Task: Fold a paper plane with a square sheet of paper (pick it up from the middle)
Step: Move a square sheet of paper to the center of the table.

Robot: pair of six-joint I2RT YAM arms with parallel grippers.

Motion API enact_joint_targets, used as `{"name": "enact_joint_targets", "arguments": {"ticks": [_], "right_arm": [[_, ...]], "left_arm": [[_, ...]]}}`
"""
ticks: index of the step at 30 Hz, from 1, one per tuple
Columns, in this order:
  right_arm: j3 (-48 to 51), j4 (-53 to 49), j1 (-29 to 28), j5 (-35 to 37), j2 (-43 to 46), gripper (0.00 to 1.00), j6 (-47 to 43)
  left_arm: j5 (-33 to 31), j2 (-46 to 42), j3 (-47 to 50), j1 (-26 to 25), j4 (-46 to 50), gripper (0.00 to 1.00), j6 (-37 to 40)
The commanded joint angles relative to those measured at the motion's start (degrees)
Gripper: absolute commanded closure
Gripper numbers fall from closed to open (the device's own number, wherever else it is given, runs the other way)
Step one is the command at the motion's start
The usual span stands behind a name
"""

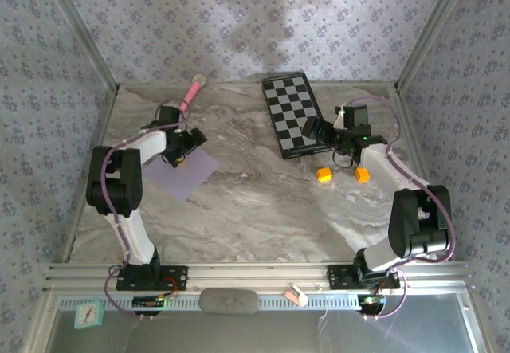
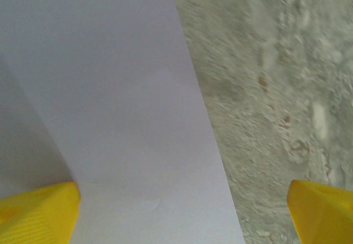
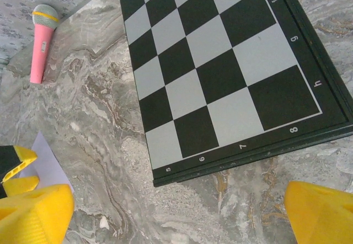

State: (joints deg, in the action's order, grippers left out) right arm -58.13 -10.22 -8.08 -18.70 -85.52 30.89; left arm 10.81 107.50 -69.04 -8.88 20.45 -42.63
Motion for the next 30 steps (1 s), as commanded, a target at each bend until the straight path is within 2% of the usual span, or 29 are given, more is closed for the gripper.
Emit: {"name": "enact_joint_targets", "arguments": {"ticks": [1,4,9,14,18,21,24,27,30], "right_arm": [[-1.64,-1.65,-0.61,-0.11,-0.09,0.00,0.81],[-1.66,-1.48,-0.84,0.45,-0.19,0.00,0.97],[-1.82,-2.00,-0.96,2.01,-0.15,0.00,1.34],[-1.42,-2.46,-0.93,3.15,0.34,0.00,1.36],[-1.61,-3.11,-1.14,3.08,0.60,0.00,1.10],[-1.81,-3.48,-1.09,3.29,1.00,0.00,0.93],[-2.29,-4.20,-1.38,2.84,1.22,0.00,0.84],[-3.36,-6.56,-3.25,2.13,0.33,0.00,0.16],[-4.46,-8.32,-6.77,0.16,-1.88,0.02,0.25]], "left_arm": [[1.53,1.92,-1.26,-2.34,5.27,0.05,5.09],[3.19,2.34,-1.09,-5.35,6.71,0.06,7.10],[3.77,2.38,-0.86,-13.94,10.88,0.08,9.63],[3.07,1.28,1.16,-22.28,12.80,0.10,6.41],[3.45,-0.59,0.98,-27.07,13.79,0.11,2.50],[2.41,-2.76,-2.12,-28.53,16.43,0.11,1.60],[-1.84,-5.75,-3.77,-28.53,19.41,0.09,-0.64],[-6.78,-8.32,-2.91,-28.29,22.18,0.07,-3.91],[-6.95,-10.71,0.39,-27.31,20.86,0.07,-7.00]]}}
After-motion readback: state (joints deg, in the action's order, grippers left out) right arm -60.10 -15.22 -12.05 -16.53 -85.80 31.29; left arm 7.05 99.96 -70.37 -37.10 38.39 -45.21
